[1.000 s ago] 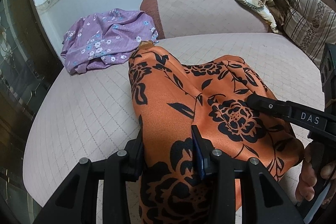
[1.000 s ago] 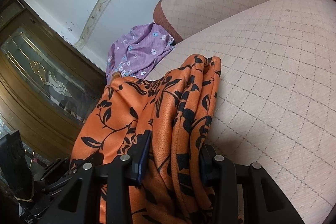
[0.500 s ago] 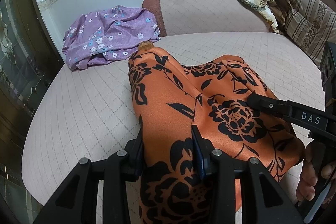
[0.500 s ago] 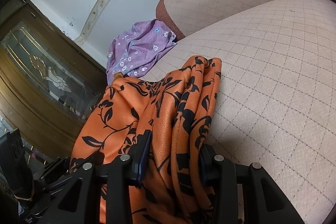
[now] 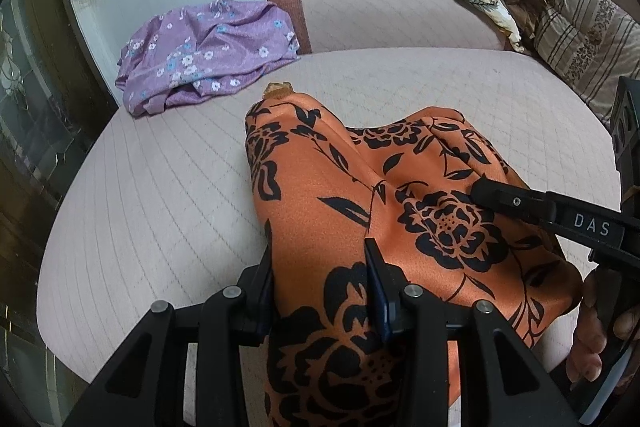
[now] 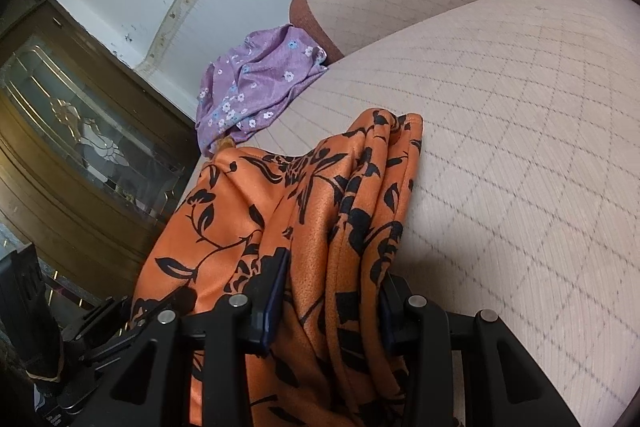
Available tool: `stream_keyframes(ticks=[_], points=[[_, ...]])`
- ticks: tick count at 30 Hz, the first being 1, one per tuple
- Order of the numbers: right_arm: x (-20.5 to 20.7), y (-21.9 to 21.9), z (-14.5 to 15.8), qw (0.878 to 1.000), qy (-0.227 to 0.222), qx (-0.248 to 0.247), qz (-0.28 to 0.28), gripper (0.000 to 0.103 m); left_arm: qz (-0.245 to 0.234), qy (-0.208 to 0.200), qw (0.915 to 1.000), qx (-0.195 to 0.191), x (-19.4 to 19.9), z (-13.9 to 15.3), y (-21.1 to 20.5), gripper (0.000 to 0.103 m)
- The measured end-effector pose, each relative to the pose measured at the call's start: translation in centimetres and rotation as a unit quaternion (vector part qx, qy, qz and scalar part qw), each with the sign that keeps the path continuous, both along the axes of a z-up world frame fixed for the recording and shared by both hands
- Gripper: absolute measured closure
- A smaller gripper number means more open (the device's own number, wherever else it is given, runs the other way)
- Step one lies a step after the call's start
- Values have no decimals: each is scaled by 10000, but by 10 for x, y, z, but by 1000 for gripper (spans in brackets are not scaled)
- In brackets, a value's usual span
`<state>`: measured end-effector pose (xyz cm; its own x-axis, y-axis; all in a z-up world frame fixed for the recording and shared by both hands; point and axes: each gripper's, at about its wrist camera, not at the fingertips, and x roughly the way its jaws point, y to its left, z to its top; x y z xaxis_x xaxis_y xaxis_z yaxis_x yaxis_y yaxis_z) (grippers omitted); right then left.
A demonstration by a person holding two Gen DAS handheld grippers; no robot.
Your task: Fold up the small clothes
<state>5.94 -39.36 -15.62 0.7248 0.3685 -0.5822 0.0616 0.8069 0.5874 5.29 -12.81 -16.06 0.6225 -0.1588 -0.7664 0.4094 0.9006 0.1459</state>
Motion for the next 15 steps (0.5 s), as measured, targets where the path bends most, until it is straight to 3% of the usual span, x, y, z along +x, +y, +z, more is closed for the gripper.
stream_keyframes(ticks=[3, 7, 10, 15], points=[[2, 2, -3, 9999, 136, -80, -1, 62, 31, 165, 9999, 30, -3, -10, 4, 60], [4, 8, -15, 9981, 469, -382, -95, 61, 84, 345, 9992, 162, 0, -26, 15, 49], [0, 13, -8, 9964, 435, -697, -204, 51, 8, 137, 9996, 263, -5, -19, 24, 36], [-31, 18, 14, 9916, 54, -1182, -530, 50, -81, -345, 9980, 533, -23, -9, 41, 31]])
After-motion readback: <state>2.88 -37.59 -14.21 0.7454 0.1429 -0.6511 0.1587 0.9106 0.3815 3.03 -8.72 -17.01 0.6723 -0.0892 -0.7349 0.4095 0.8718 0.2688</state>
